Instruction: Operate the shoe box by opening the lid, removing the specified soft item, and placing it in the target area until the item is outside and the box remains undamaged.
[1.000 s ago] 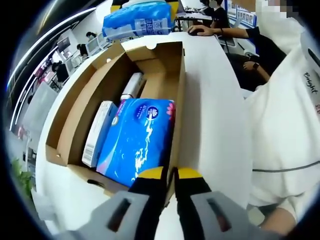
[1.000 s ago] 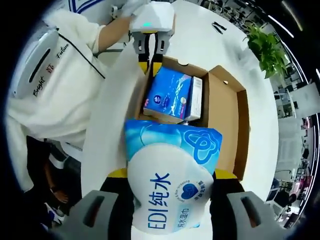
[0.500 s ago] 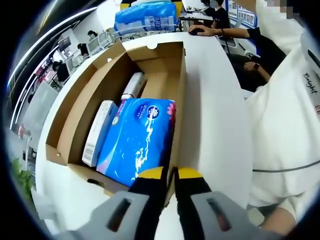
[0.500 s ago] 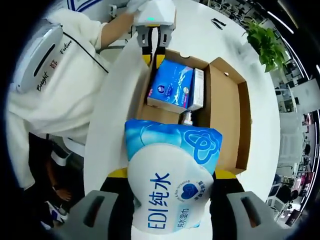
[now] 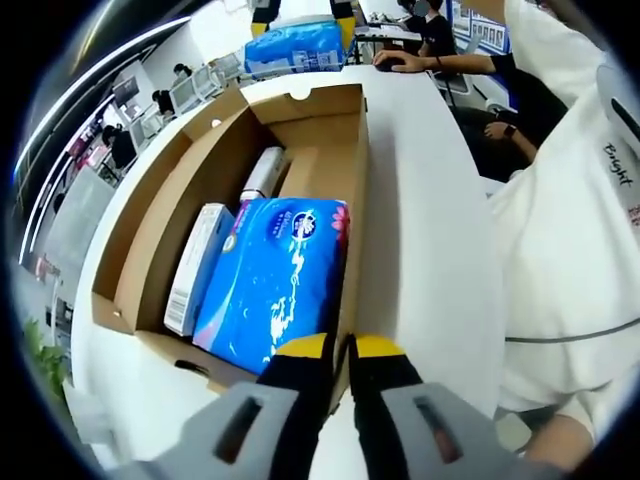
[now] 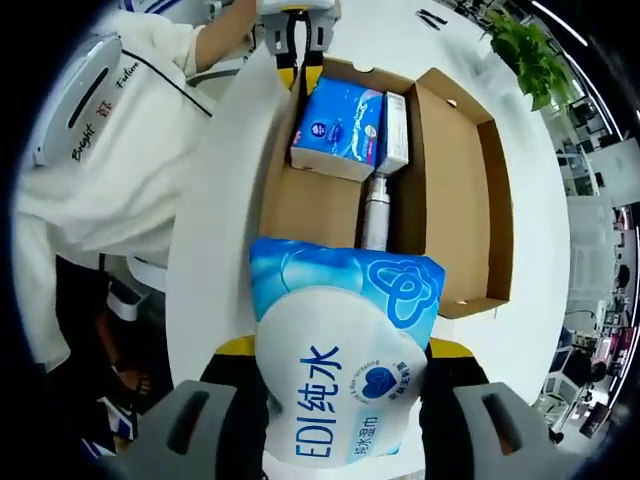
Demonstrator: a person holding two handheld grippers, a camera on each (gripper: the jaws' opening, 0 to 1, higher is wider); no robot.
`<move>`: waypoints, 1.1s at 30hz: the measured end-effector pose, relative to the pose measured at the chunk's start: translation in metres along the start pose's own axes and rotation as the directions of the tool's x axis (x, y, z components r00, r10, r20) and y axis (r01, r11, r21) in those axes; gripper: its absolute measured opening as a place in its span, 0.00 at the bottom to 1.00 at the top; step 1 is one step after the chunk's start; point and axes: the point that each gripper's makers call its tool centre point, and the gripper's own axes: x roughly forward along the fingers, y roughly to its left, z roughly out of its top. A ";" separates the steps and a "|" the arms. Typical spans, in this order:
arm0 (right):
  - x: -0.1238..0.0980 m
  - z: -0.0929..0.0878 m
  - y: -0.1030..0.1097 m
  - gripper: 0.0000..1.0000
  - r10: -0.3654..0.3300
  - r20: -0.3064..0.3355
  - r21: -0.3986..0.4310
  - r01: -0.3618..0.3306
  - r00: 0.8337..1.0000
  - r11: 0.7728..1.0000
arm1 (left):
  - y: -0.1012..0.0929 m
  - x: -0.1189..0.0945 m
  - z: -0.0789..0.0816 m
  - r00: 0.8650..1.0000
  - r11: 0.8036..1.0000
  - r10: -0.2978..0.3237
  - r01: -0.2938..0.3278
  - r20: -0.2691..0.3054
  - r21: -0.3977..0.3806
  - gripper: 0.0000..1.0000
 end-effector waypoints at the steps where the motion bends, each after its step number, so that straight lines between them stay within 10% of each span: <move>1: -0.001 -0.001 0.001 0.59 -0.002 0.000 0.007 0.002 1.000 1.000 | 0.000 0.000 0.000 1.000 1.000 0.001 -0.001 0.000 0.002 0.07; 33: 0.016 -0.083 0.013 0.59 0.004 -0.065 0.091 0.002 0.998 0.996 | 0.001 0.000 0.000 1.000 1.000 0.022 -0.022 0.004 0.008 0.08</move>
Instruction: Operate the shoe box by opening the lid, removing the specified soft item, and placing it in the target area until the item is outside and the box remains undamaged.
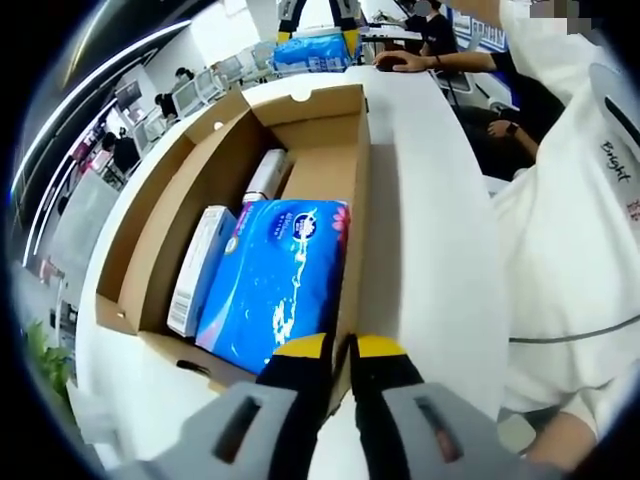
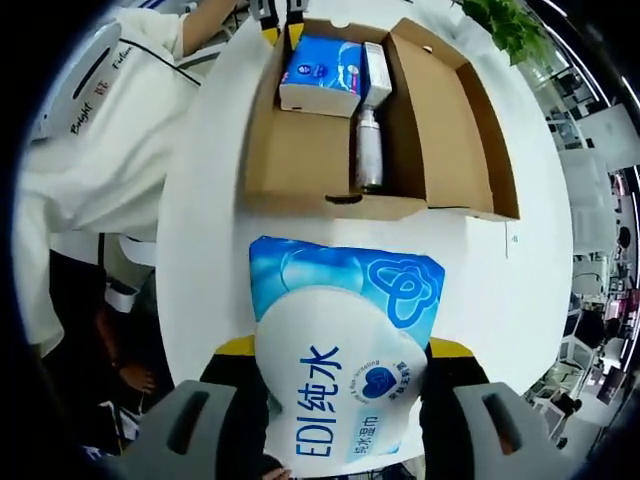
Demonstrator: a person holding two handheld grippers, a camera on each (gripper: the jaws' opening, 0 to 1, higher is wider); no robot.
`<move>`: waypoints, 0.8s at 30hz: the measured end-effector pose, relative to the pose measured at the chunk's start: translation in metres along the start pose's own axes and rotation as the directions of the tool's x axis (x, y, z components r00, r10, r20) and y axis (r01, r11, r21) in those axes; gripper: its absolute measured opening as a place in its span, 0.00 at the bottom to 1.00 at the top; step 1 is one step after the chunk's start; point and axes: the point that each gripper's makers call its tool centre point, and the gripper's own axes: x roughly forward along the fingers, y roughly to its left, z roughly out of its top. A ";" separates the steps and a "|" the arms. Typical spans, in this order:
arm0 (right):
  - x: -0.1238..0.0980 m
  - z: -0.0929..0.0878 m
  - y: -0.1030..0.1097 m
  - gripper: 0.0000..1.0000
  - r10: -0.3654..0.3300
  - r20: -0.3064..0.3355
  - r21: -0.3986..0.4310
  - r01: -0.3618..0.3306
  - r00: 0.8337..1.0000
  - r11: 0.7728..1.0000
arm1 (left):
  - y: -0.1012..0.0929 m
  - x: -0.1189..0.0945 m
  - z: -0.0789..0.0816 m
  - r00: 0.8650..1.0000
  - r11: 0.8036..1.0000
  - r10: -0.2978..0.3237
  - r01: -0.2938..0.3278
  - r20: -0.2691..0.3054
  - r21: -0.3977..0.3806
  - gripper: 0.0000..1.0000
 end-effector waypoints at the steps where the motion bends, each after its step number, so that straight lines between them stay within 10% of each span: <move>1: 0.003 -0.001 0.000 0.59 0.004 -0.005 -0.006 -0.004 1.000 1.000 | 0.000 0.000 0.000 1.000 1.000 0.001 -0.001 0.001 0.001 0.08; 24: 0.042 -0.014 0.007 0.60 0.032 -0.046 -0.035 -0.033 0.998 0.999 | -0.001 0.001 0.000 1.000 0.999 0.004 -0.005 0.012 0.031 0.08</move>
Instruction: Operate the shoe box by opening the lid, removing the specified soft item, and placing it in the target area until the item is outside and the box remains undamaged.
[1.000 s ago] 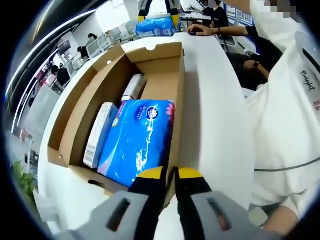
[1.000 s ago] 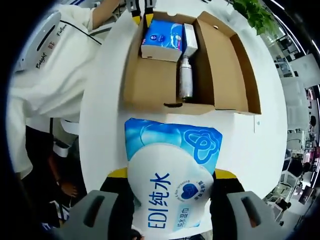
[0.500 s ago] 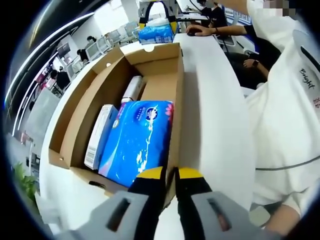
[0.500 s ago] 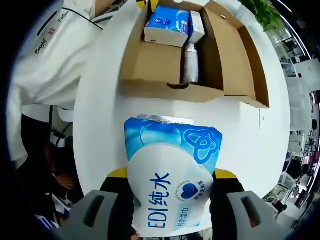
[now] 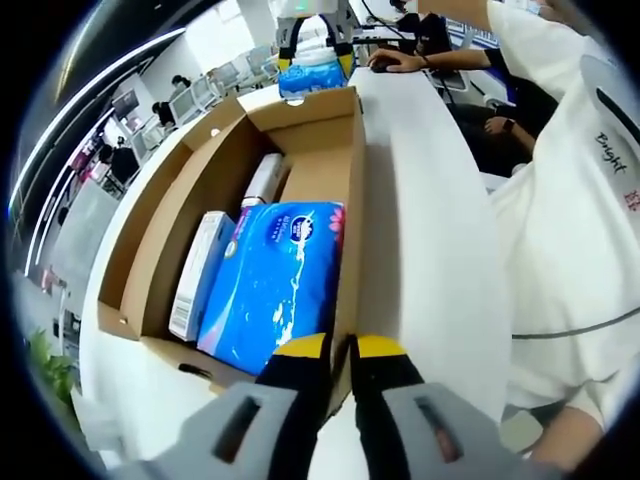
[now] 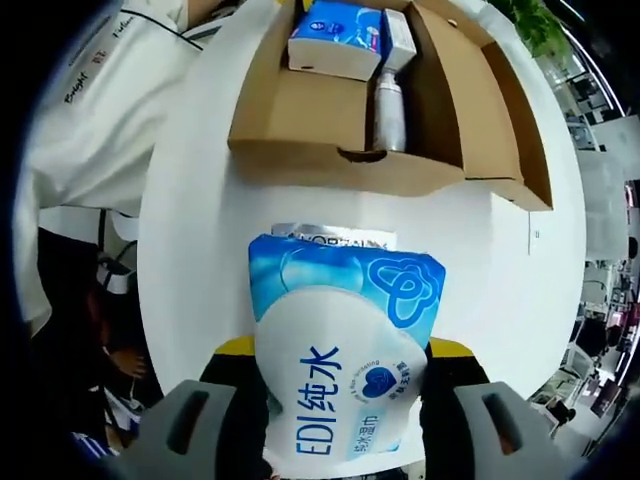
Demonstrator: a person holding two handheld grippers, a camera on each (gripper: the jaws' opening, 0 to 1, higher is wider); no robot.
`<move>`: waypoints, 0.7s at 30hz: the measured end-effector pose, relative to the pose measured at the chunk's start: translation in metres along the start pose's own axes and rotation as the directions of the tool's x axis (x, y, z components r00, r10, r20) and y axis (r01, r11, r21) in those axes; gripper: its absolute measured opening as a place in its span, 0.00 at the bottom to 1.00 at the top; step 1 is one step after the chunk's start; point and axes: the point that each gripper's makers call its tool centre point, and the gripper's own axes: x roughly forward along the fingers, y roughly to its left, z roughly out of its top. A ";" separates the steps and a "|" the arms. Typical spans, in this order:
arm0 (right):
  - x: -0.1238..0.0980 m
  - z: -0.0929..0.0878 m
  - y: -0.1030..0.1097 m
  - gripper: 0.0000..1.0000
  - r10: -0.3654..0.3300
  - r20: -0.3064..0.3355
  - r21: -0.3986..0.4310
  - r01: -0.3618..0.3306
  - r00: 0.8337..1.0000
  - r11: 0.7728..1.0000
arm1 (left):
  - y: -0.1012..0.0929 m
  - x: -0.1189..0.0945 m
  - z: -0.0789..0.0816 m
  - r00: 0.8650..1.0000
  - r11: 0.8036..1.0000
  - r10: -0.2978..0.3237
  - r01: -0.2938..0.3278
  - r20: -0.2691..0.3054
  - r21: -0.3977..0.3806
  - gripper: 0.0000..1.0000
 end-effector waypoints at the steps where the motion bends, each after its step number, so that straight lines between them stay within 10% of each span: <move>1: 0.003 0.000 0.003 0.60 0.012 -0.007 -0.004 -0.012 1.000 1.000 | 0.000 0.000 0.000 1.000 1.000 -0.001 0.001 -0.002 -0.001 0.08; 21: 0.021 0.012 0.001 0.60 0.013 0.028 -0.024 -0.013 1.000 1.000 | 0.000 0.000 -0.001 1.000 1.000 0.000 0.000 -0.005 0.009 0.08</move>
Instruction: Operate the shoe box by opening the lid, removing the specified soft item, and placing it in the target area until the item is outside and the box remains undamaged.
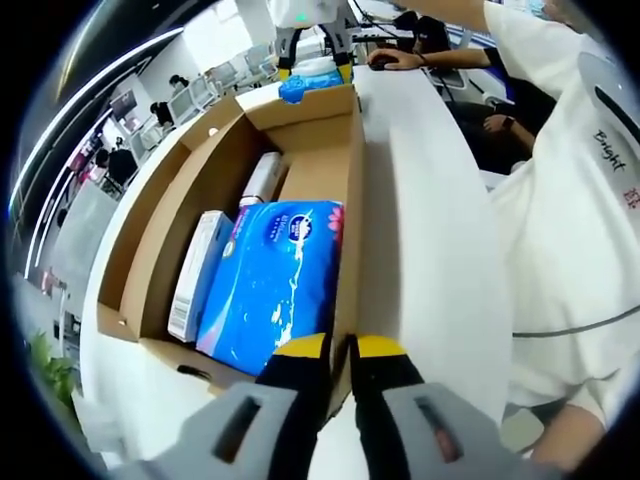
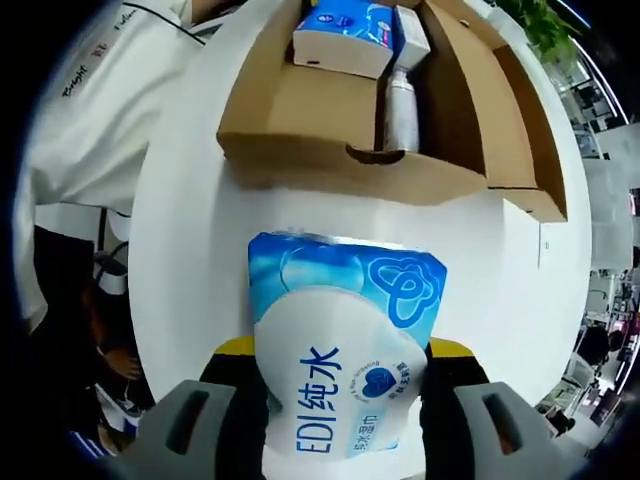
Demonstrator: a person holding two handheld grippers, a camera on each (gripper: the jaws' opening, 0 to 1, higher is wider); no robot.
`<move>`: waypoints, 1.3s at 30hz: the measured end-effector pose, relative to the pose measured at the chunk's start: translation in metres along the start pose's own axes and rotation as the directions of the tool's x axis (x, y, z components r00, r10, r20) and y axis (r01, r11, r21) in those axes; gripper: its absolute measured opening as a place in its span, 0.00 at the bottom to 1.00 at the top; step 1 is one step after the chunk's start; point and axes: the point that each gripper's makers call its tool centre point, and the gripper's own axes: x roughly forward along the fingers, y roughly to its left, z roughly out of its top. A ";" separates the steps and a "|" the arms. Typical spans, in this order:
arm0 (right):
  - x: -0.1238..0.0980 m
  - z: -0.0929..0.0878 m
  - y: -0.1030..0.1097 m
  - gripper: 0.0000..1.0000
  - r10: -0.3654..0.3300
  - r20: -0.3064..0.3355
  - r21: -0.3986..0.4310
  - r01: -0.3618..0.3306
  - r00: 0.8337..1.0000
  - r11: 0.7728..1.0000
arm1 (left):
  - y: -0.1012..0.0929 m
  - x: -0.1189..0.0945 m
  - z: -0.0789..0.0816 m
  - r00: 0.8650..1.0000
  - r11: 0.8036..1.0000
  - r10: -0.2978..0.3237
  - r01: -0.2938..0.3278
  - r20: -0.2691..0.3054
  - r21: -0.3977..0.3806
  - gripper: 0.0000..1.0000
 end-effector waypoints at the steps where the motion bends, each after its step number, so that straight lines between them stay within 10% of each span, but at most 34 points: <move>1: 0.003 0.000 0.000 0.60 0.001 -0.004 -0.009 -0.001 1.000 1.000 | 0.000 0.000 0.000 1.000 1.000 -0.001 0.001 0.000 -0.002 0.08; 39: 0.030 -0.001 0.006 0.60 0.042 -0.007 0.002 -0.042 0.999 0.999 | -0.001 0.000 0.000 1.000 1.000 -0.006 0.006 -0.003 -0.007 0.08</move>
